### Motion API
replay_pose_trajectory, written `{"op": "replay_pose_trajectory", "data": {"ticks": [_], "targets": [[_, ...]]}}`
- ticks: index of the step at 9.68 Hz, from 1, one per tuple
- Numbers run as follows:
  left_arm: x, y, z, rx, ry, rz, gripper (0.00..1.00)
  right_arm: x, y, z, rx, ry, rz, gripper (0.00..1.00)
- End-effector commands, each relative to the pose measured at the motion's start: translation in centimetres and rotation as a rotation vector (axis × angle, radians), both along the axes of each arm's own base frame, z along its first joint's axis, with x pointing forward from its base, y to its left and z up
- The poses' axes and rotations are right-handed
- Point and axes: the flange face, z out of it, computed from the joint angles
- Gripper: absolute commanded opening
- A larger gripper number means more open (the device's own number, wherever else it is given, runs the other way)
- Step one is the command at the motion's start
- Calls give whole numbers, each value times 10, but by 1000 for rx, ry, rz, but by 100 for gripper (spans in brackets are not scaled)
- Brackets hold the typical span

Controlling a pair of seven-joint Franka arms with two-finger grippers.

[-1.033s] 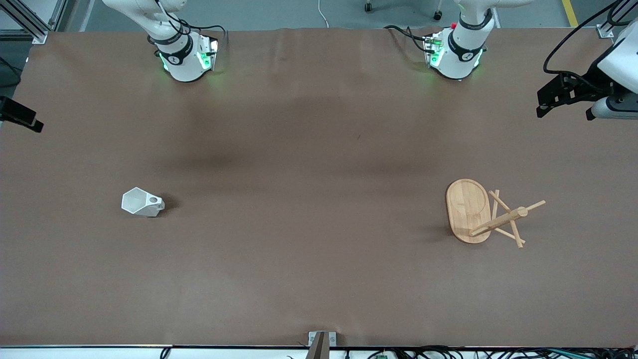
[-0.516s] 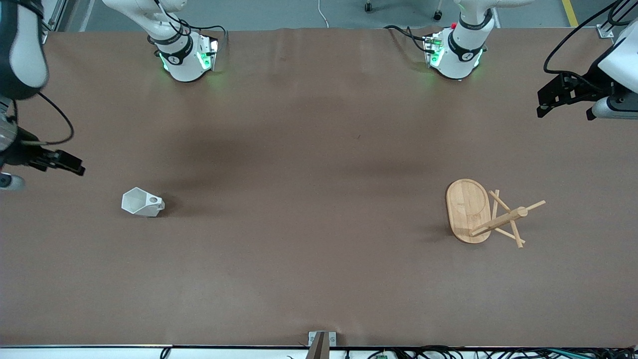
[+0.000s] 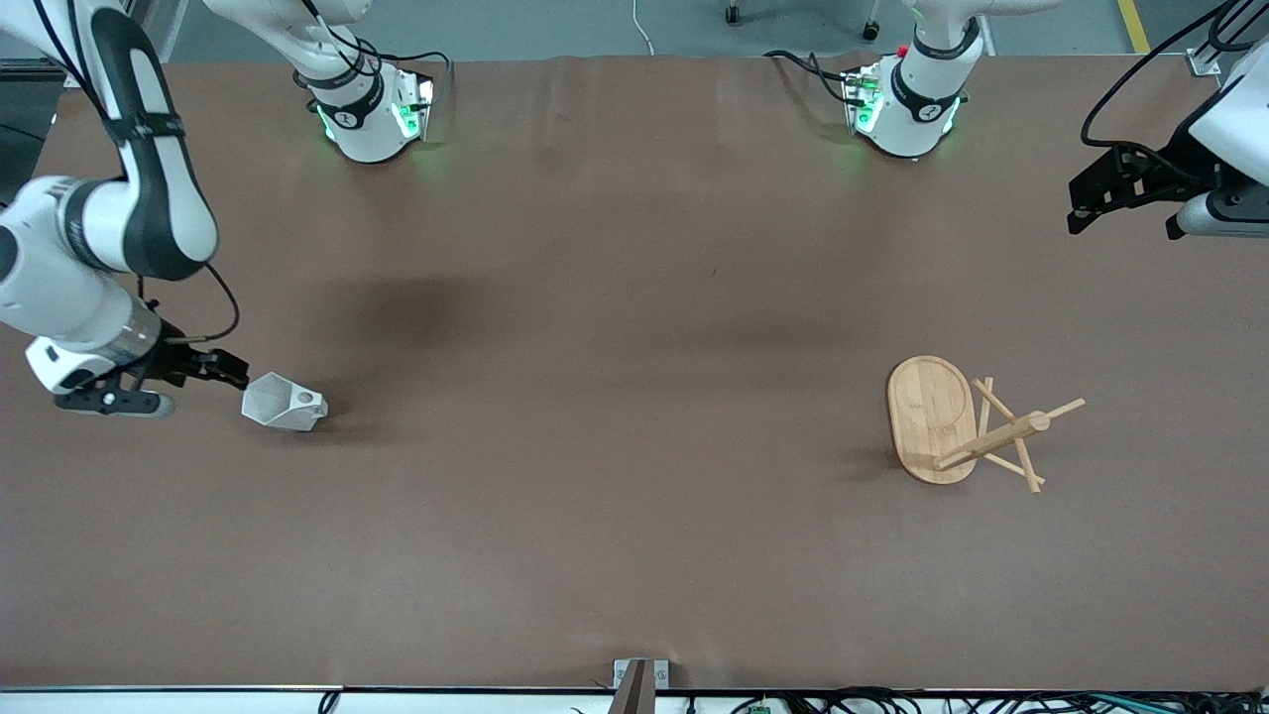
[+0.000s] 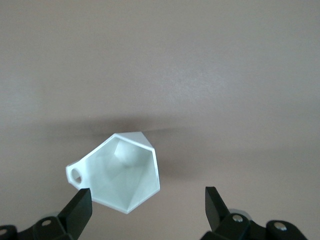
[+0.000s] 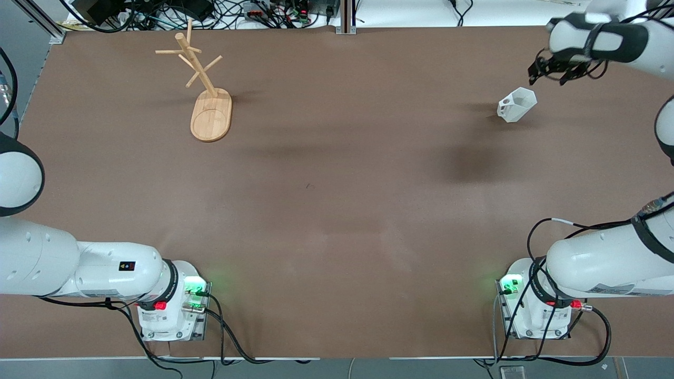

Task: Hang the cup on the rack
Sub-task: 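Reach the right gripper down and grasp the white cup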

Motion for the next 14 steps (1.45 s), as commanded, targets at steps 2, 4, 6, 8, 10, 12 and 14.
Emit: {"op": "replay_pose_trajectory", "data": {"ticks": [2,4,6,8,10,12,14], "targets": [[6,0,-14,7,23,-9,100,-15,3,-51,5,-7,25,100],[7,0,-15,5,19,-8,100,-17,2,-67,6,13,25,100],[7,0,-17,6,24,-12,100,-18,3,-78,6,23,24,90],[6,0,-17,6,24,-11,100,-14,1,-80,9,23,13,52],[7,0,-18,6,27,-9,100,-5,-4,-79,30,13,-23,32],[7,2,-24,7,39,-6,100,-1,-3,-77,31,11,-21,32],[7,2,-23,7,37,-6,100,0,6,-77,31,13,2,32]]}}
